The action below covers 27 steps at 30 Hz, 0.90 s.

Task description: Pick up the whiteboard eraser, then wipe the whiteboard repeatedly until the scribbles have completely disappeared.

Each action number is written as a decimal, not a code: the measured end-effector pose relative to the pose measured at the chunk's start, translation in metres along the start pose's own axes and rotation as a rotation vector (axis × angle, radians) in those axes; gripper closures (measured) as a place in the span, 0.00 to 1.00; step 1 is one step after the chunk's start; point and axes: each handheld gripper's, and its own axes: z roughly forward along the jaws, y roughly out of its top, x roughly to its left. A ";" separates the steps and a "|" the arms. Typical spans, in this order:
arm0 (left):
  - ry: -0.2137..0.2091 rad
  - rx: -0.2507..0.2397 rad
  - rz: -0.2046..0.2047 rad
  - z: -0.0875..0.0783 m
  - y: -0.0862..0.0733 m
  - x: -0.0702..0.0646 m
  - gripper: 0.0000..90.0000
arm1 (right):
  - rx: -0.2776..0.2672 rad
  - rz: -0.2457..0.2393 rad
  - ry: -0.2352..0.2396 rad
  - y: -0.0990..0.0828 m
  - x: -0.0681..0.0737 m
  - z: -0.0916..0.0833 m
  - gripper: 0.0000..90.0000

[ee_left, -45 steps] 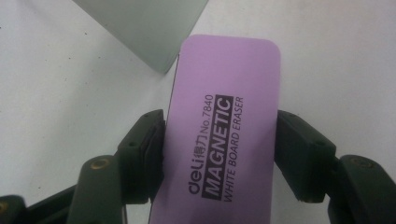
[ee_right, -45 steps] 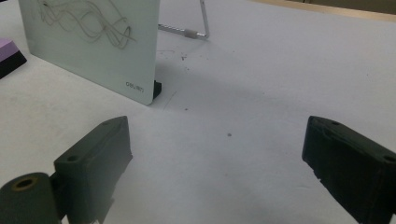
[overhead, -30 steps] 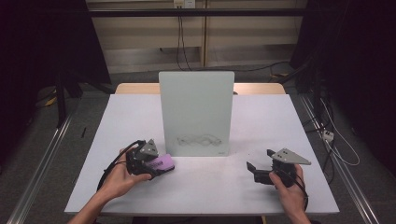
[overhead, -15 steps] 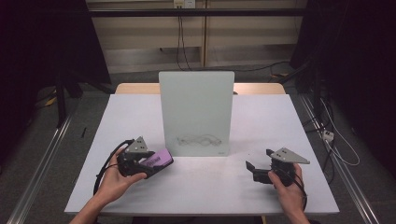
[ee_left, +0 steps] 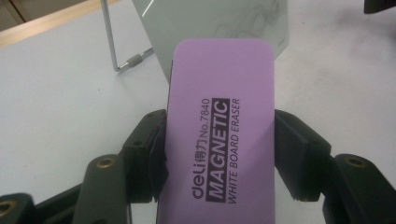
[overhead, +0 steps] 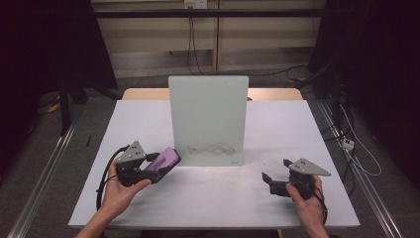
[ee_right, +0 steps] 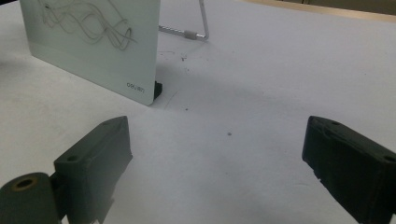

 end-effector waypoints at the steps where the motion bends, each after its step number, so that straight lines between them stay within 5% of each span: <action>1: -0.004 -0.008 0.001 -0.001 0.000 0.000 0.44 | -0.001 0.000 0.001 0.000 0.000 0.000 0.09; 10: 0.014 -0.106 -0.021 -0.007 0.003 0.000 0.44 | 0.002 -0.001 0.000 0.000 0.000 0.001 0.09; 21: 0.006 -0.104 0.006 0.002 0.014 -0.004 0.44 | 0.007 0.005 -0.002 0.001 -0.001 0.004 0.09; 27: 0.018 -0.093 0.056 0.009 0.027 -0.010 0.44 | 0.007 -0.007 0.005 0.002 0.002 0.005 0.09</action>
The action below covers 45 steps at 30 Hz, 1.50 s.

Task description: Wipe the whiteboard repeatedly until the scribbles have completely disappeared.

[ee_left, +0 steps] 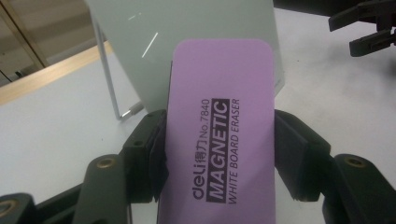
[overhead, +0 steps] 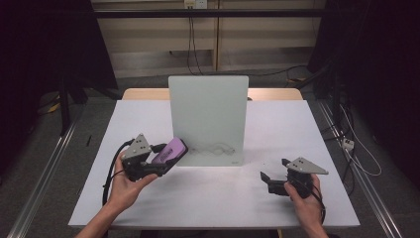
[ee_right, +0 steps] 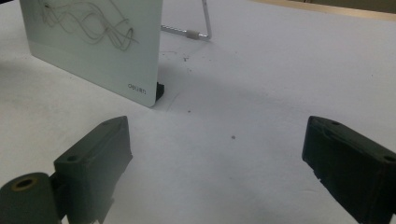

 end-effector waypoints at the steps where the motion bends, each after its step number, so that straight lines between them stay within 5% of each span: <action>1: 0.000 -0.007 0.007 0.002 0.003 -0.002 0.44 | 0.002 0.000 0.001 0.000 0.000 0.000 0.09; 16: -0.006 0.024 0.162 0.035 0.031 -0.023 0.45 | -0.004 0.000 0.006 0.000 -0.001 -0.002 0.09; 32: 0.008 0.011 0.191 0.044 0.052 -0.012 0.45 | -0.002 -0.003 0.011 0.000 0.000 0.000 0.09; 45: 0.012 0.071 0.240 0.062 0.043 -0.008 0.45 | -0.005 0.002 0.010 0.000 -0.001 0.000 0.09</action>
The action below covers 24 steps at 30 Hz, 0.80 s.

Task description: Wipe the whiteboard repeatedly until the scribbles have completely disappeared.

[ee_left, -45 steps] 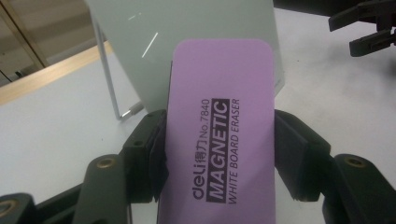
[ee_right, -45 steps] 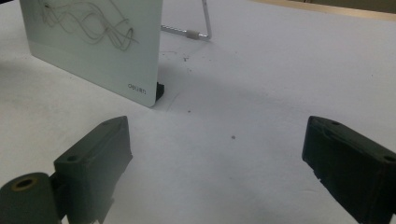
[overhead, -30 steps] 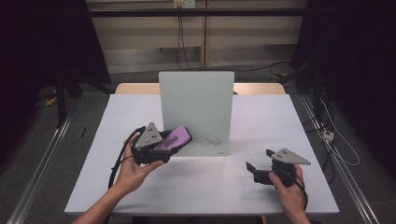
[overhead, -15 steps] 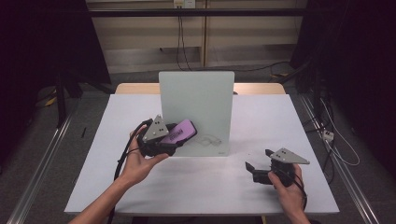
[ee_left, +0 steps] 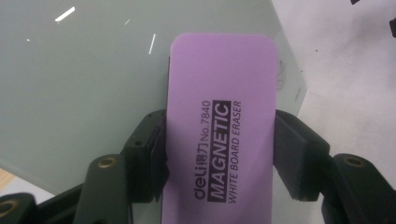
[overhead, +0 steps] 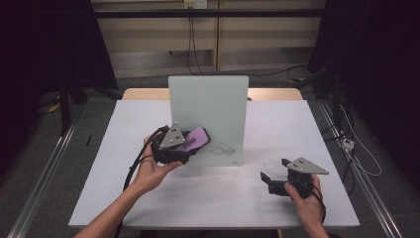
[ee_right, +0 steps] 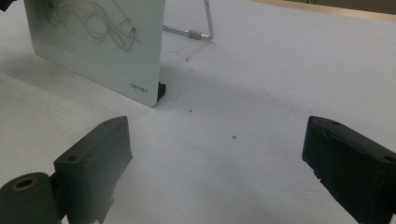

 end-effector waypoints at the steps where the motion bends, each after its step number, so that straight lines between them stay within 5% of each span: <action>1: -0.001 0.002 0.002 0.000 0.000 0.000 0.45 | 0.000 -0.001 -0.001 0.000 0.000 0.000 0.09; 24: -0.020 0.071 0.031 0.006 -0.009 -0.008 0.45 | 0.002 -0.006 0.001 0.000 0.001 -0.001 0.09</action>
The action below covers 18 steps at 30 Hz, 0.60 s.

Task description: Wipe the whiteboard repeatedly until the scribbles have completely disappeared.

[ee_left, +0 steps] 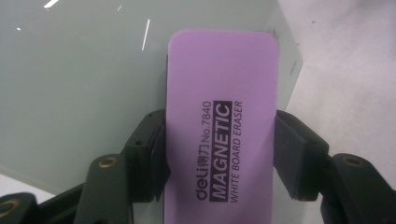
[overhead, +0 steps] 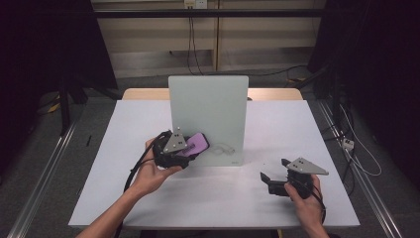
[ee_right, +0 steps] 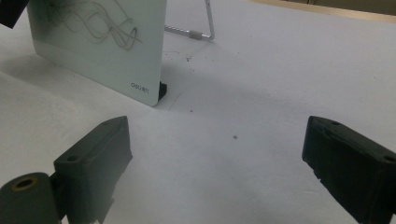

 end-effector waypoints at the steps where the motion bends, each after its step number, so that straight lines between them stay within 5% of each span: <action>1: -0.006 0.002 0.003 0.001 0.000 -0.001 0.45 | 0.000 0.000 0.000 0.000 0.000 0.000 0.09; 18: -0.053 0.047 0.019 0.017 -0.009 -0.013 0.45 | 0.000 -0.003 0.003 0.000 0.000 0.000 0.09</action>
